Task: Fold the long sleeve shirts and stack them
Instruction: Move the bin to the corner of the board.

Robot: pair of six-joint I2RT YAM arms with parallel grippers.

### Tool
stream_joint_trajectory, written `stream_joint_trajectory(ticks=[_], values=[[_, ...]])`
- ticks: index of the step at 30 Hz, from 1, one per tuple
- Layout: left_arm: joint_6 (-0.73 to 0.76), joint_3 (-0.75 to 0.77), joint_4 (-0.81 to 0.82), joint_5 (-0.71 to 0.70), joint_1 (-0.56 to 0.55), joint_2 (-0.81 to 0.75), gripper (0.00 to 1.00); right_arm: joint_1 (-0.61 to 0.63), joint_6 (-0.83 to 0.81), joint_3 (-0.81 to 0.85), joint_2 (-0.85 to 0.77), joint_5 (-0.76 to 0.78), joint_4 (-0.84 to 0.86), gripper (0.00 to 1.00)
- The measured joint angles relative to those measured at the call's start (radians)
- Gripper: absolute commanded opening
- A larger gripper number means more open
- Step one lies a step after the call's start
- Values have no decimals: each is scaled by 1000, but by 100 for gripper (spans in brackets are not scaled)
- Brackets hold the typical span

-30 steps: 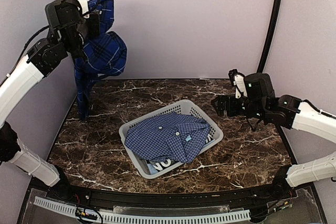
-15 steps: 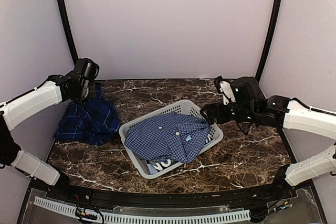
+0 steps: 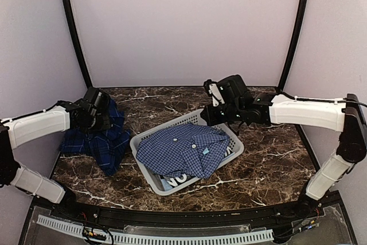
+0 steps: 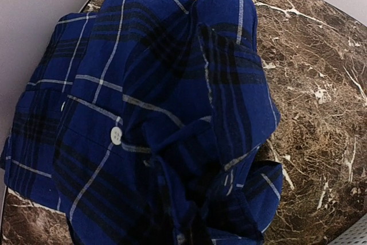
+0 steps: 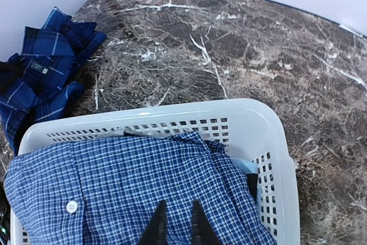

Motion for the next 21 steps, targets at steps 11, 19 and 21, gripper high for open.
stream_joint_trajectory(ticks=[11,19,21], values=[[-3,-5,39,108,-10,-1,0,-117,32,79,280,-12,-6,0],[-3,-4,40,142,-39,-1,0,-251,32,87,297,1,-11,0],[-3,-3,39,147,-44,-1,0,-309,27,103,305,19,-18,0]])
